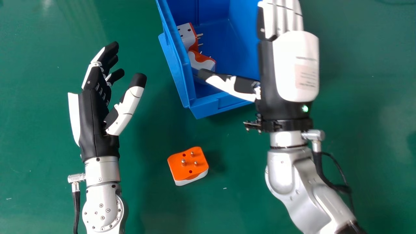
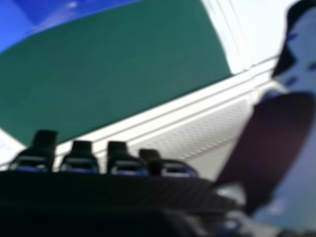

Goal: Pick all objects and put in blue box

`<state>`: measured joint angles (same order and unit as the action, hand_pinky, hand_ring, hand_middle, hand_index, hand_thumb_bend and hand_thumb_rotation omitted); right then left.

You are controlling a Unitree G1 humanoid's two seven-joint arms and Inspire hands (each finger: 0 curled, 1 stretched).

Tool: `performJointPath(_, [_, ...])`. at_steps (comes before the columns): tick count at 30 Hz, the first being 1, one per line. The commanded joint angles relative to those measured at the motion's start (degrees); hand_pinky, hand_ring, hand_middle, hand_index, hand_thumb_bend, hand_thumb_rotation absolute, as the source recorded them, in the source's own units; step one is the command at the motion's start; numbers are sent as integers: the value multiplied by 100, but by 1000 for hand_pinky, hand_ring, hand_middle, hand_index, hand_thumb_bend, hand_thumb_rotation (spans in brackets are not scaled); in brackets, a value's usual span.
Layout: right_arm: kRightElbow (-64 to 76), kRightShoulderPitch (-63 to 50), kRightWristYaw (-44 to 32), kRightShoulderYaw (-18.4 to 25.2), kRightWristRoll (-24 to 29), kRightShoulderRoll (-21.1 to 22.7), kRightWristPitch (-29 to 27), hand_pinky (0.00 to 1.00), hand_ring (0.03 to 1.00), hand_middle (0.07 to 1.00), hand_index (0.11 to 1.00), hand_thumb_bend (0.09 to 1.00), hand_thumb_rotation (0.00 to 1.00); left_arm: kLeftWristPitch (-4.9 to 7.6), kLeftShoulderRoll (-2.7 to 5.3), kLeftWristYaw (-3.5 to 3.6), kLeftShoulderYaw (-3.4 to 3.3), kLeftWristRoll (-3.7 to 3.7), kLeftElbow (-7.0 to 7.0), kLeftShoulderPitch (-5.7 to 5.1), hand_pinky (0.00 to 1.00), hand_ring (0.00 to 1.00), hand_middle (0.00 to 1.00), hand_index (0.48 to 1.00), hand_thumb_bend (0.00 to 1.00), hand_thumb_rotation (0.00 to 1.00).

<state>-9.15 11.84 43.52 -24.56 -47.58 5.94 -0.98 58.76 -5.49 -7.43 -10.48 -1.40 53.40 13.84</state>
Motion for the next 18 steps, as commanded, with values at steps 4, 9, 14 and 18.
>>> performJointPath(4, [1625,-788,-1395,109,-148,92,826,892,1000,1000,1000,755,412,54,-2,40,17,17,-147,-53,813,880,871,805,764,524])
performJointPath(9, [2931,-1302,-3283,5,-651,338,1794,895,992,998,996,752,416,77,2,124,6,83,-155,-72,815,881,873,806,757,518])
performJointPath(14, [3857,-1497,-5433,-149,-1542,694,2478,837,955,975,961,781,420,33,-9,95,0,26,-219,-114,812,879,872,804,757,519])
performJointPath(18, [4311,-1464,-6993,-139,-1856,927,2643,803,947,969,940,802,426,22,-19,37,-4,-27,-237,-122,812,880,874,805,759,522])
